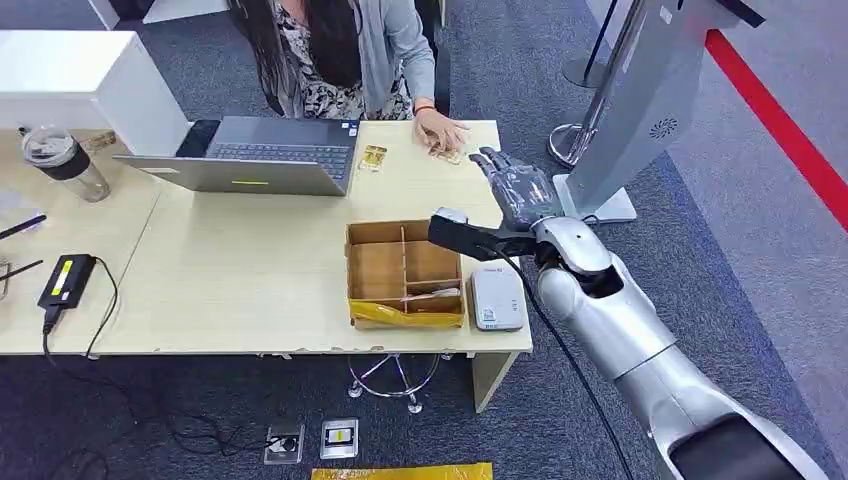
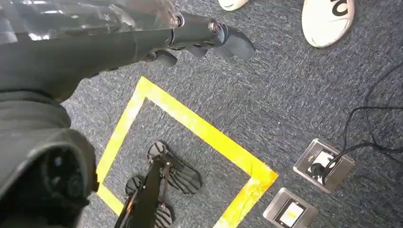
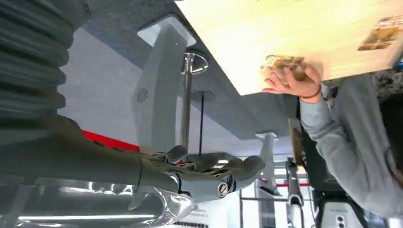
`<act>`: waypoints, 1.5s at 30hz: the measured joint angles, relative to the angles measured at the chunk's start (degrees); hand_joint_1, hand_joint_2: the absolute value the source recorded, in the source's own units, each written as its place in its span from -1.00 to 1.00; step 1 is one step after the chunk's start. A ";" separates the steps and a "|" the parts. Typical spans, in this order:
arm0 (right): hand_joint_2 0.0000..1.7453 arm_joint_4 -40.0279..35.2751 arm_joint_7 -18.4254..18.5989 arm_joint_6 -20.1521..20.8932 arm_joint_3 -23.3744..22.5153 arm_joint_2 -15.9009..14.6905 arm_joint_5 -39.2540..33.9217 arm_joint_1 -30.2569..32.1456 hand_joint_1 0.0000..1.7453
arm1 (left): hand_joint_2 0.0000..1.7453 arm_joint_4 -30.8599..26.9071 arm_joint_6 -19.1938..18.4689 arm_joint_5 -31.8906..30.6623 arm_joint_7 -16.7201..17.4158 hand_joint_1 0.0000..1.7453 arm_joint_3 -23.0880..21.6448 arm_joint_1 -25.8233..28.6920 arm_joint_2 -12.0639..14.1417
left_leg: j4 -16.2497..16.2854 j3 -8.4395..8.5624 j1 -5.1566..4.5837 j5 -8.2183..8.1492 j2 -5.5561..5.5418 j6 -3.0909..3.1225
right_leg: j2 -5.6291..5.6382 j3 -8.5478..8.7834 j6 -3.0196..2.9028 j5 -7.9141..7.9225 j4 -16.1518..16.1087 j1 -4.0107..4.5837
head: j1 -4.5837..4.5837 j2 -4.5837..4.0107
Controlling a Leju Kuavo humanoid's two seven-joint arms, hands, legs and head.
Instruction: Pass the card to the sensor for recognition and then transmit it.
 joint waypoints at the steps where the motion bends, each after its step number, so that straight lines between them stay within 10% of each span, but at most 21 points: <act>1: 1.00 -1.68 0.13 0.24 0.00 -0.44 -0.15 0.37 -1.00 | -1.00 0.00 0.02 0.04 0.02 -1.00 0.00 0.00 0.00 | 0.00 0.00 0.00 0.00 0.00 0.00 | 0.00 0.00 0.00 0.00 0.00 0.00 | -0.02 0.00; 15: 1.00 -24.96 9.16 9.77 0.02 -5.02 -6.29 9.58 -1.00 | -1.00 0.00 0.85 1.25 0.04 -1.00 0.00 0.02 0.00 | 0.00 0.03 0.00 -0.02 0.01 -0.02 | 0.00 0.01 -0.03 -0.03 0.00 0.00 | -0.02 0.00; 20: 1.00 -29.21 10.29 6.44 0.59 -5.11 -4.11 14.51 -1.00 | -1.00 0.00 1.16 1.42 0.07 -1.00 -0.02 0.01 -0.04 | -0.01 0.01 0.03 -0.07 0.01 -0.08 | -0.01 0.03 -0.05 -0.06 0.00 0.03 | -0.02 0.00; 45: 1.00 -1.80 3.50 -10.32 1.66 4.13 3.87 6.73 -1.00 | -1.00 0.00 0.46 0.44 0.28 -1.00 -1.01 -0.13 -0.35 | -0.01 -0.03 0.03 -0.06 0.00 -0.08 | -0.03 0.02 -0.06 -0.06 0.01 0.03 | -0.02 0.00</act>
